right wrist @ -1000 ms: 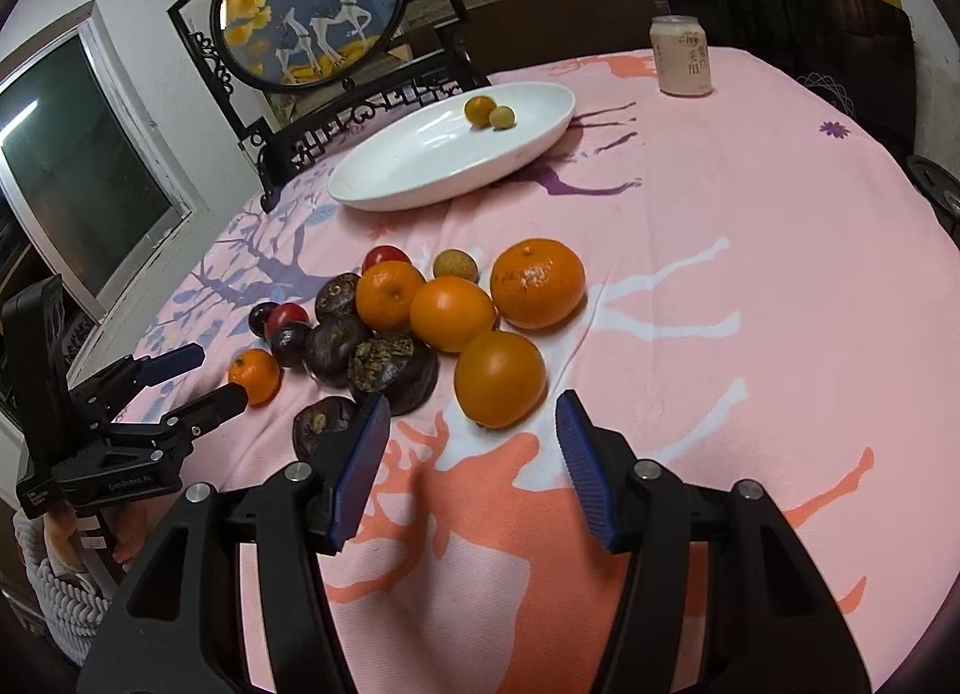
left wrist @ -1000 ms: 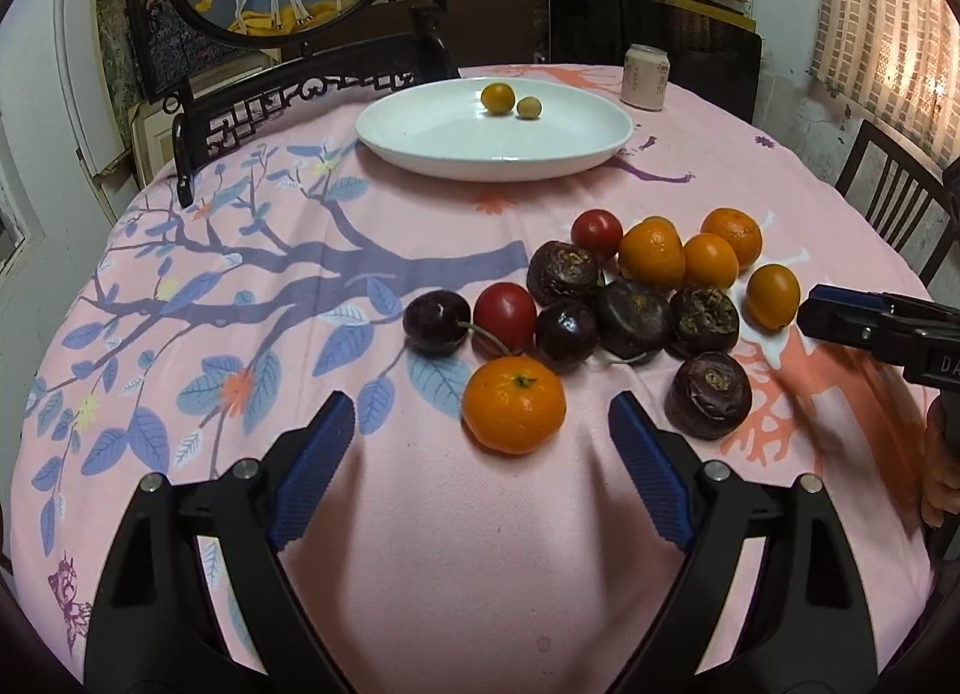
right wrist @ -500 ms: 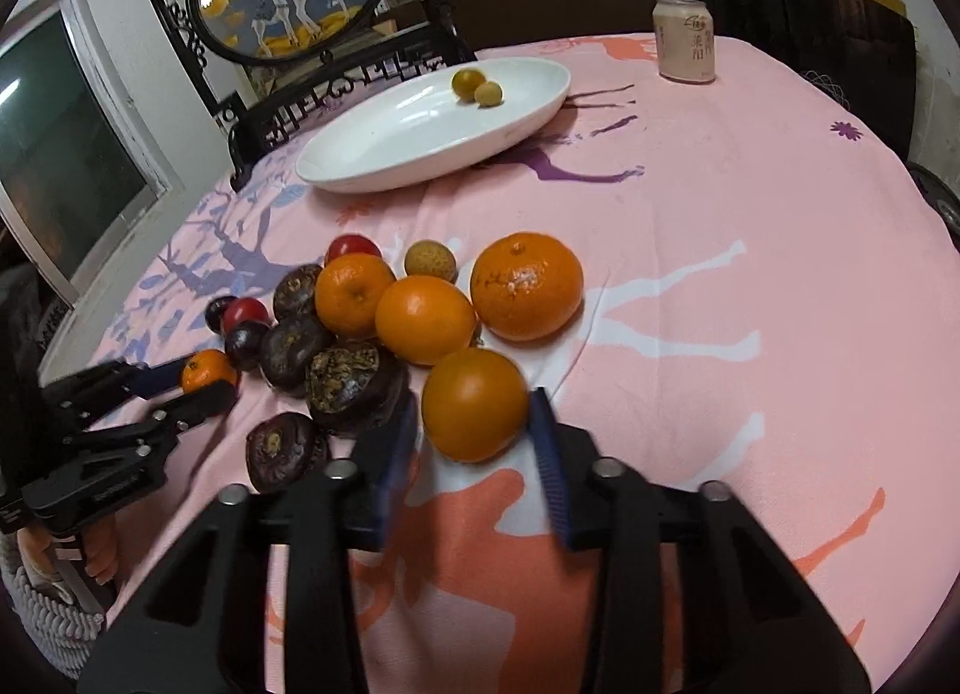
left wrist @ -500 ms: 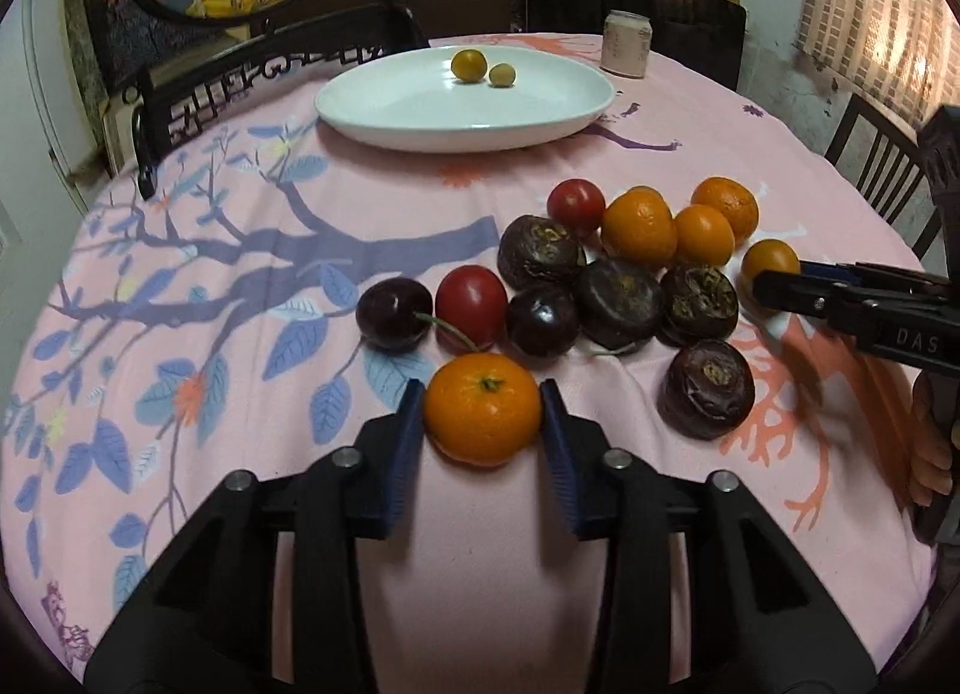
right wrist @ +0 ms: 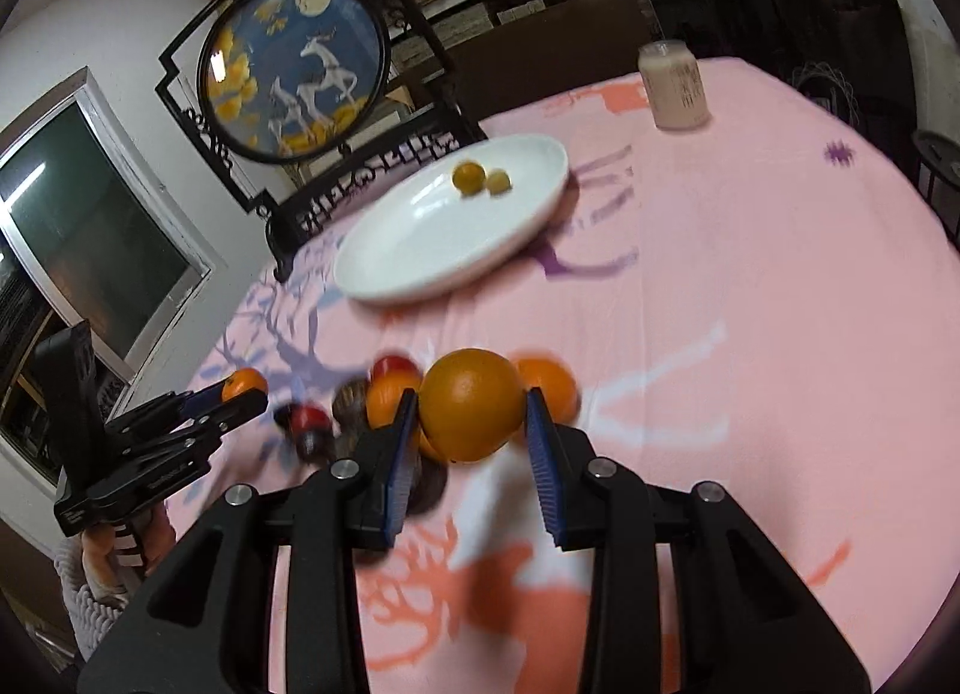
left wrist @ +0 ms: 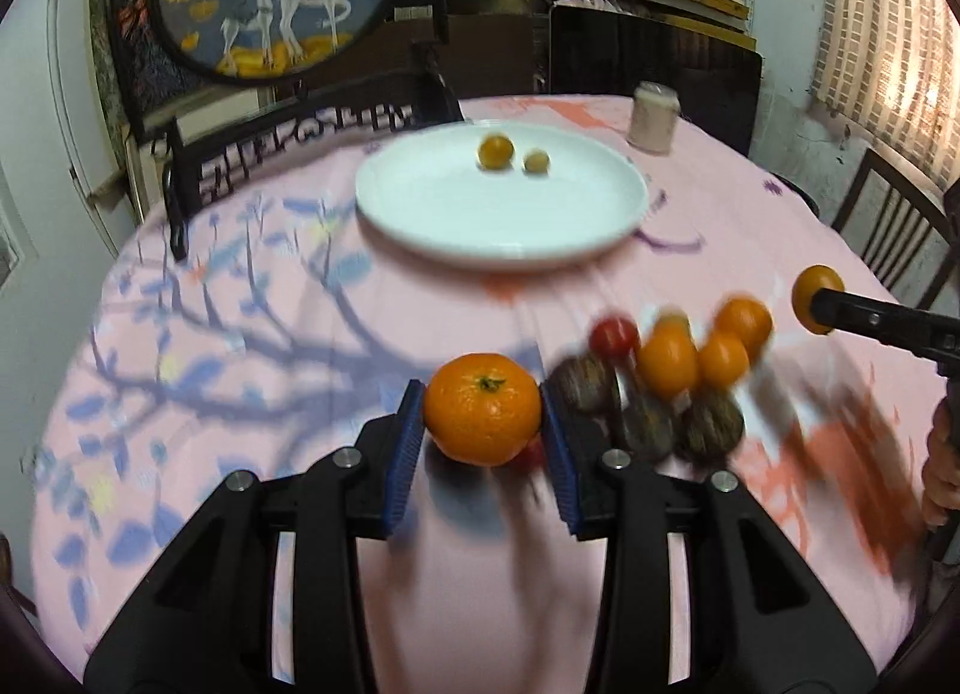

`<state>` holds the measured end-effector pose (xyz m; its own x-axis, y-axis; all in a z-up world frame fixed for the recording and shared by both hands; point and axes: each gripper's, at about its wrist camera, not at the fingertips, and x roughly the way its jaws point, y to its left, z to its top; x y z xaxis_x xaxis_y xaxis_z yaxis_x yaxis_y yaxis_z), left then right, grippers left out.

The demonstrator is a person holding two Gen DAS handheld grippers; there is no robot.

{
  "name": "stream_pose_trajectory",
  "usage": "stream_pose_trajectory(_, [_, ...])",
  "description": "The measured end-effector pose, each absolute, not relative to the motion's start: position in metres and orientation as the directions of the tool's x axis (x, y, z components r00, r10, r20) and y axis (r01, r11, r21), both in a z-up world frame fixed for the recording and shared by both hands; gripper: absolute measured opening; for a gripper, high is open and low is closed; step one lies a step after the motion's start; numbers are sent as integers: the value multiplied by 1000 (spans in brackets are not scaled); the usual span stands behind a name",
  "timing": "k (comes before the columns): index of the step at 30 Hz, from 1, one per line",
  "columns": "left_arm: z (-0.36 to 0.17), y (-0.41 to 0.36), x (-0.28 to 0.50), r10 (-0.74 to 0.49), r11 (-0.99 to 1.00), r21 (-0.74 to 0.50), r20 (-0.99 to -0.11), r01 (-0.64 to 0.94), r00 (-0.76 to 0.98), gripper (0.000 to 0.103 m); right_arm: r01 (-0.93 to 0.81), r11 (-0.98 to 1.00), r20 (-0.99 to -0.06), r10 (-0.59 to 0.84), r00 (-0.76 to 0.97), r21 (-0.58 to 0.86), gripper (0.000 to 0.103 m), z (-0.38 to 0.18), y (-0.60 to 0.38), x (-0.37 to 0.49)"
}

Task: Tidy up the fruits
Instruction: 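Grasp an orange with the right tool while the left tool grasps a tangerine, then carry both fruits onto the white plate and open both tools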

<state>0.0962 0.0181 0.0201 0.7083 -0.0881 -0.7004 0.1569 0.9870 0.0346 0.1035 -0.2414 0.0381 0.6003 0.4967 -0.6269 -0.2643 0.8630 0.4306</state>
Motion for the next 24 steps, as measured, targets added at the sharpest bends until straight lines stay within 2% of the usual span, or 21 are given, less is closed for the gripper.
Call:
stream_pose_trajectory(6, [37,12,159,-81,989,37,-693,146,717,39,-295,877,-641,479,600,379,36,58,-216,160])
stream_pose_trajectory(16, [13,8,240,-89,992,-3,-735,128,672,40,-284,867,-698,498,514,409,36,27,-180,249])
stream_pose_trajectory(19, [6,10,246,-82,993,2,-728,122,680,62,-281,873,-713,488,503,399,52,16,-178,258])
stream_pose_trajectory(24, [4,19,245,-82,995,-18,-735,101,673,63,-295,863,-692,505,516,410,52,20,-186,255])
